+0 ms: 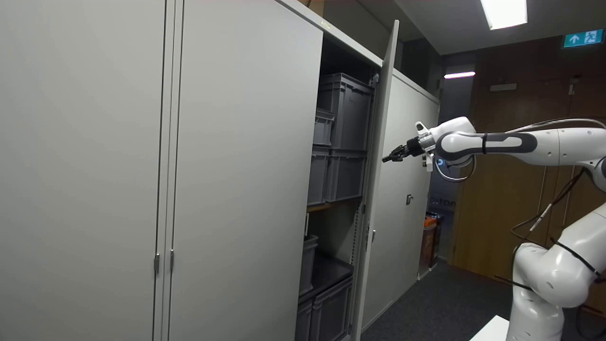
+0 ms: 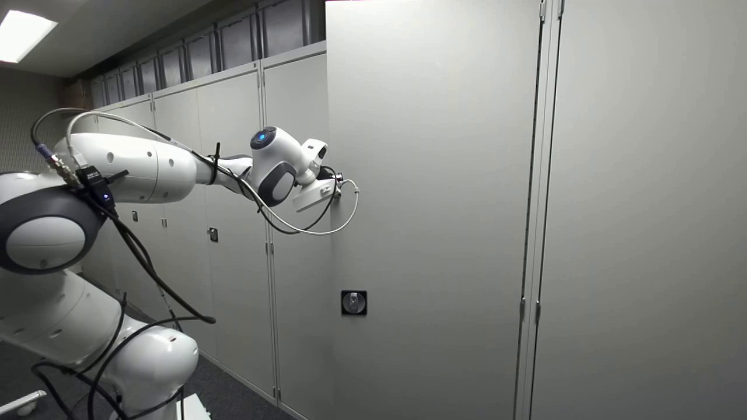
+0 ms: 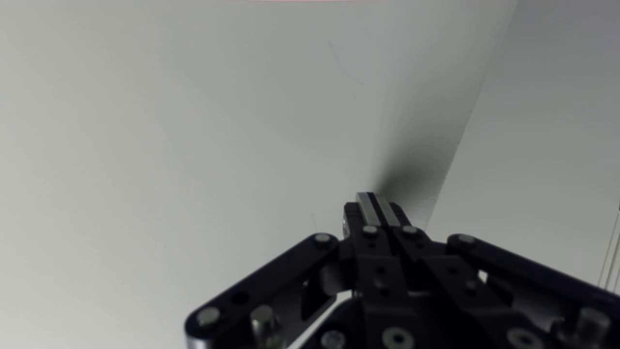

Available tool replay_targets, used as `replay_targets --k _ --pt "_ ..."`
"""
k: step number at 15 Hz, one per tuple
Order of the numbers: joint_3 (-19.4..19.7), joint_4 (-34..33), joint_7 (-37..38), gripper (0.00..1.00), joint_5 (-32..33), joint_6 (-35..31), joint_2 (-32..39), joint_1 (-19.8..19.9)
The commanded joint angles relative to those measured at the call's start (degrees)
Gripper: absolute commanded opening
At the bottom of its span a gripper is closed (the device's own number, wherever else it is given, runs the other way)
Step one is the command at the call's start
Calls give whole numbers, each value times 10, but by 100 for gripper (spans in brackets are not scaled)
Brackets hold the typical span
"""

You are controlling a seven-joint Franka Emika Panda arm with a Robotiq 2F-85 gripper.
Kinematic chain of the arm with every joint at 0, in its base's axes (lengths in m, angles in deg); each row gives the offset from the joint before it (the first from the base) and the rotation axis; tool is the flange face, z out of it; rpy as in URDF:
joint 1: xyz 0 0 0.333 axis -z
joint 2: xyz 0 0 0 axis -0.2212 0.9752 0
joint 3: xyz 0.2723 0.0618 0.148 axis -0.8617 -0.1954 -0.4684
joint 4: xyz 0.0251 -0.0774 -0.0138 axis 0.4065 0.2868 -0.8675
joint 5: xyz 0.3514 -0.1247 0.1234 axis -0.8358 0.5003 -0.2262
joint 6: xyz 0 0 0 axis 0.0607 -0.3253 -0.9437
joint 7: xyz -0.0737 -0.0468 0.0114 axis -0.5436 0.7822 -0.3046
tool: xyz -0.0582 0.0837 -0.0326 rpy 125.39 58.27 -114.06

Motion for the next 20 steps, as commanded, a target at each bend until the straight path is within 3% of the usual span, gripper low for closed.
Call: replay_targets --k 1,12,20 --pt "17 -28 -43 0 -34 -22 27 -29" --pt "38 -89 -116 0 -112 -20 95 -63" --pt "31 -144 -174 0 -187 -13 155 -71"
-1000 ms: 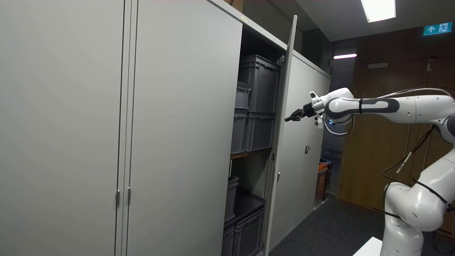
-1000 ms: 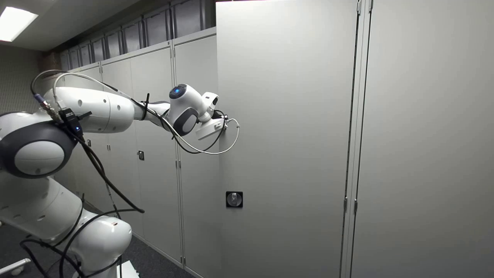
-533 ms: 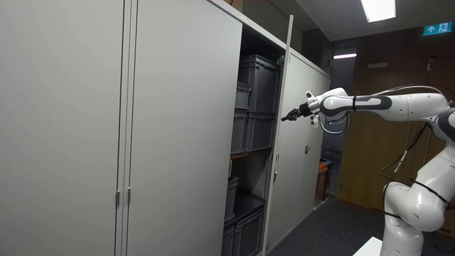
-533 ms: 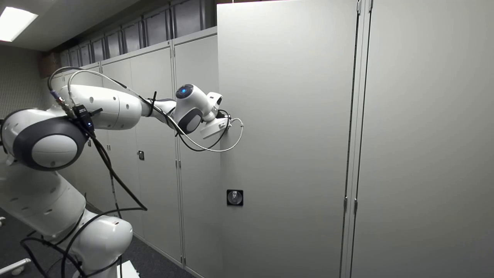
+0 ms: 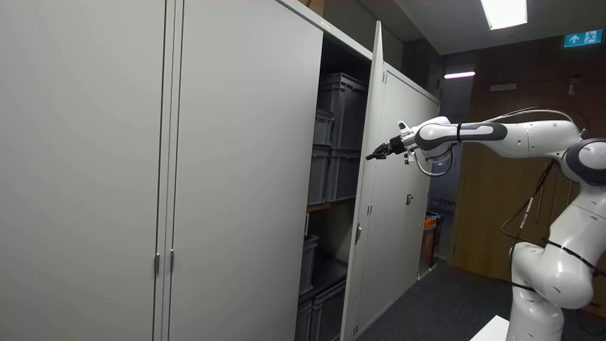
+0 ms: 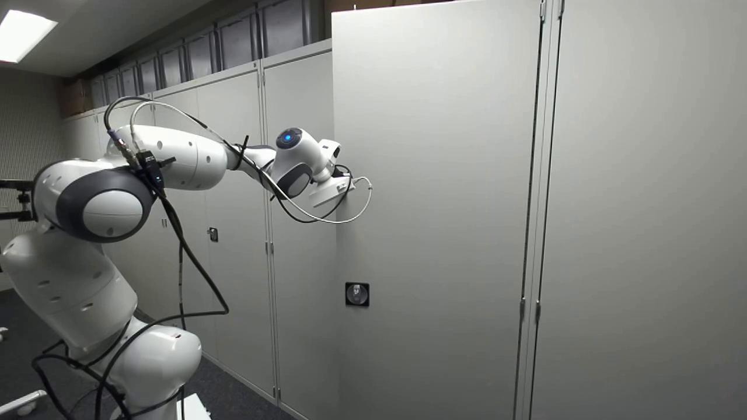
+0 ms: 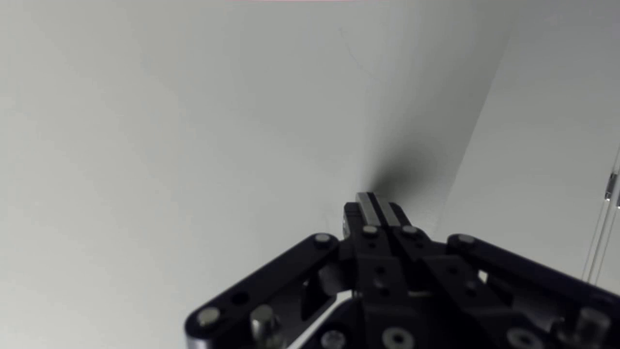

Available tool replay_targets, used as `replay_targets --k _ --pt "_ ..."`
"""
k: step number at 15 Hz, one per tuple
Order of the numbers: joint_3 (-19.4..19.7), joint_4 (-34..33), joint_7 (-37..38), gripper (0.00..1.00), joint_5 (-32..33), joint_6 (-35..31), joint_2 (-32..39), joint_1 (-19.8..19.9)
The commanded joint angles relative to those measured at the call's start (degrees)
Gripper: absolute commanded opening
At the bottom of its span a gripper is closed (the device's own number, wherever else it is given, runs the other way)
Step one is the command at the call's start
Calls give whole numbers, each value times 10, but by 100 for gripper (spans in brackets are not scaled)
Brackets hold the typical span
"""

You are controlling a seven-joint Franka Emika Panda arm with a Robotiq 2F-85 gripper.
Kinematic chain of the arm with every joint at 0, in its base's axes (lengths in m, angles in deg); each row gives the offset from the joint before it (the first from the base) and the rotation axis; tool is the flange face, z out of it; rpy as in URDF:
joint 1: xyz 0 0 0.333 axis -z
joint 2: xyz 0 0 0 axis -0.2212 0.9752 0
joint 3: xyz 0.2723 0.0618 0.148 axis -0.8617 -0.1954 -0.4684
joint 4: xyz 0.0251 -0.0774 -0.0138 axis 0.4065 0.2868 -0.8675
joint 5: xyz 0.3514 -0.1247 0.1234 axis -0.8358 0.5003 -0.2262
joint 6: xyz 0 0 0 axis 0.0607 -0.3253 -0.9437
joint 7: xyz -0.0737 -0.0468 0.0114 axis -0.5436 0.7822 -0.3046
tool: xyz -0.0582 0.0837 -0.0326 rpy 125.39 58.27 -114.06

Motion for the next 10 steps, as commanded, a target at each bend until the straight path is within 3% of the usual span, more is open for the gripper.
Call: replay_targets --k 1,2,10 --pt "0 -45 -42 0 -48 -12 42 -10" --pt "17 -51 -34 0 -37 -15 45 -30" --pt "32 -97 -27 0 -44 -13 96 -52"
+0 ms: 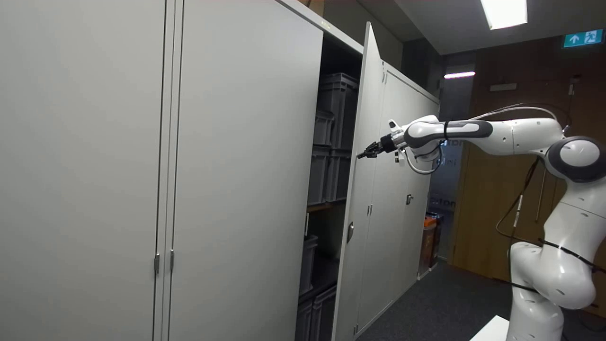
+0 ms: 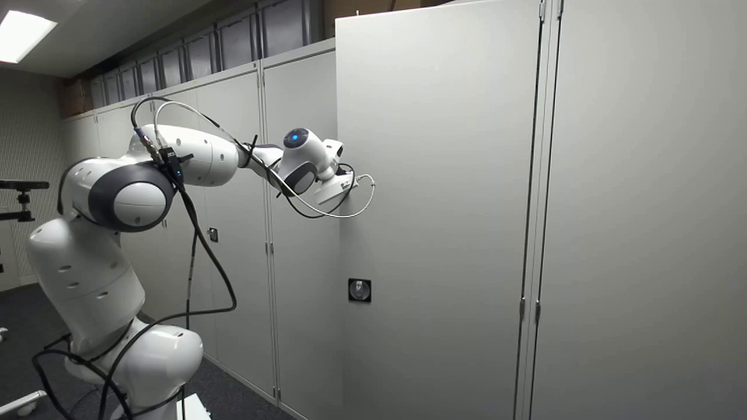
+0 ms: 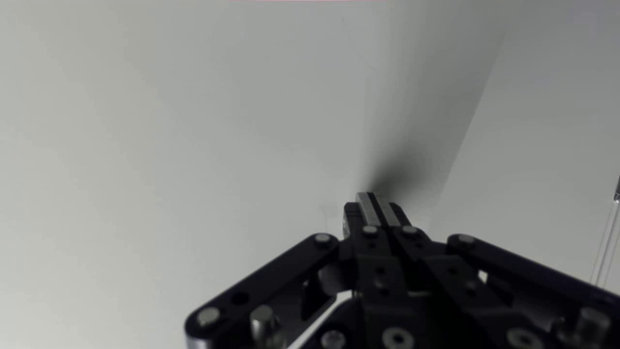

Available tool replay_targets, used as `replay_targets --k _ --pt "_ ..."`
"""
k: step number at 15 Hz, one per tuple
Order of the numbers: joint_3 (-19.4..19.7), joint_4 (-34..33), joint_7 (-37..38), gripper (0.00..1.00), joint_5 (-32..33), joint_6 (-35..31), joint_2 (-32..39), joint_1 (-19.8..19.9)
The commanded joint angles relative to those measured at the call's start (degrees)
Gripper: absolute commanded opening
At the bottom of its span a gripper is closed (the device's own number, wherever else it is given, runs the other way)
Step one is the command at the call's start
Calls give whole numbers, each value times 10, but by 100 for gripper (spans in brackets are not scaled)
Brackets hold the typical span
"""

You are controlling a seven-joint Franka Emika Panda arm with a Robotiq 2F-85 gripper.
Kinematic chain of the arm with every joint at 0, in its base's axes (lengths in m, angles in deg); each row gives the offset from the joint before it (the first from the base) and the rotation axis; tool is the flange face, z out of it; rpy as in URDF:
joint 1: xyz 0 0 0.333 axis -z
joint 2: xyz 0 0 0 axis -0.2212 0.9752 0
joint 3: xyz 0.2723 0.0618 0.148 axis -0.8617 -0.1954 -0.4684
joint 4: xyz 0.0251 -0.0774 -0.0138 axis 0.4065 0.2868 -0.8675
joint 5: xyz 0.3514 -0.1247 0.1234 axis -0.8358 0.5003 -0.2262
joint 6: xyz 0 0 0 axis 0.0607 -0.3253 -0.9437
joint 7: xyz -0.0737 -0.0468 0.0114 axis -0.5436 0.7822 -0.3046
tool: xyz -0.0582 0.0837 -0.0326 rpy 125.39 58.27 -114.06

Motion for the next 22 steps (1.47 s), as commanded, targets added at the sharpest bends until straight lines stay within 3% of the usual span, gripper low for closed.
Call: replay_targets --k 1,22 --pt "16 -42 -10 0 -22 -13 39 -20" --pt "18 -195 -1 0 -79 19 187 -8"
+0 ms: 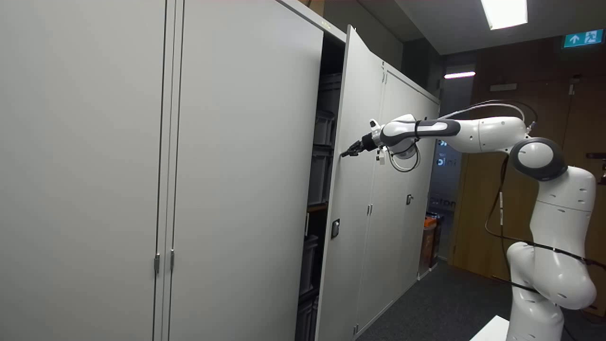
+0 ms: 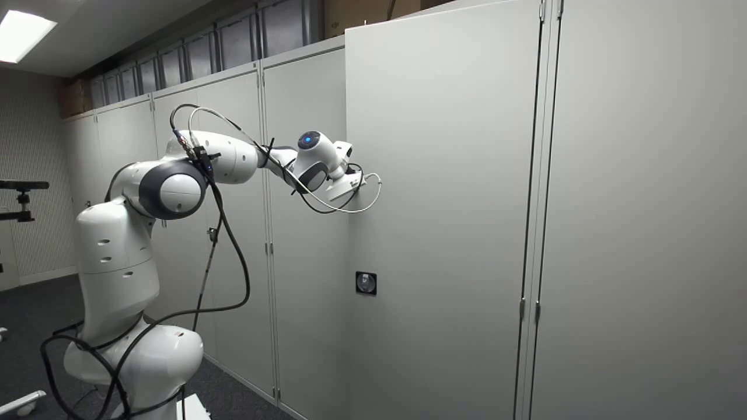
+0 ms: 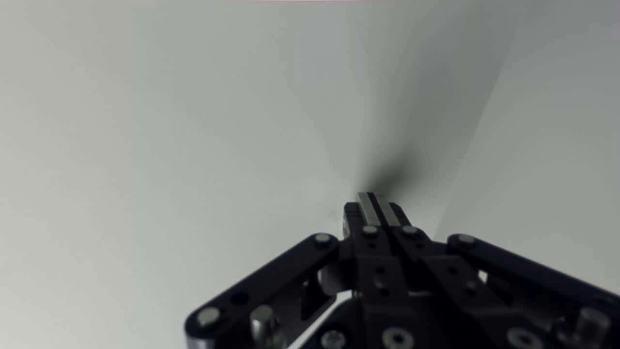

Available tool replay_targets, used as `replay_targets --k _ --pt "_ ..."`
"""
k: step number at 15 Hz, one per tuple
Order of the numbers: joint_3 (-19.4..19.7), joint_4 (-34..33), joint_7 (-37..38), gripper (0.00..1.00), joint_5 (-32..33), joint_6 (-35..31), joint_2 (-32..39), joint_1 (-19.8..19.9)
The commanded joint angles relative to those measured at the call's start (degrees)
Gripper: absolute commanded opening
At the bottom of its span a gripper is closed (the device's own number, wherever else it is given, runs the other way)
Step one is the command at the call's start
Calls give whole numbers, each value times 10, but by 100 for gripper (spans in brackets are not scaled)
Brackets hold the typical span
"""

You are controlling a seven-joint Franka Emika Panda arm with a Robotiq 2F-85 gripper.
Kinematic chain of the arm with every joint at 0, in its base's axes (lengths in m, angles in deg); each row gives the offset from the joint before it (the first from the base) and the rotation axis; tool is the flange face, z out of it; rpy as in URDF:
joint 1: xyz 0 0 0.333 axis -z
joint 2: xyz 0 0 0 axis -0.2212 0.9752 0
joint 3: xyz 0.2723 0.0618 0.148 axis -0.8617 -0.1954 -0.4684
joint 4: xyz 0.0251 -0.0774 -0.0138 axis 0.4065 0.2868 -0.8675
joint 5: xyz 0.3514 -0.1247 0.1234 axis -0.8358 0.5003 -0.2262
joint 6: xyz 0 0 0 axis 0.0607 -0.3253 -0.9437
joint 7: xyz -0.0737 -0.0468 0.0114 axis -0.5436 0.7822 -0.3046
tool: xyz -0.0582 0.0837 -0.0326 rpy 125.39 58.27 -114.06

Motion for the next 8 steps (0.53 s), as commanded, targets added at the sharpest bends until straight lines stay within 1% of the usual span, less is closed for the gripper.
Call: replay_targets --k 1,8 --pt "8 -60 -2 0 -22 19 40 2" --pt "8 -114 3 0 -37 38 86 12"
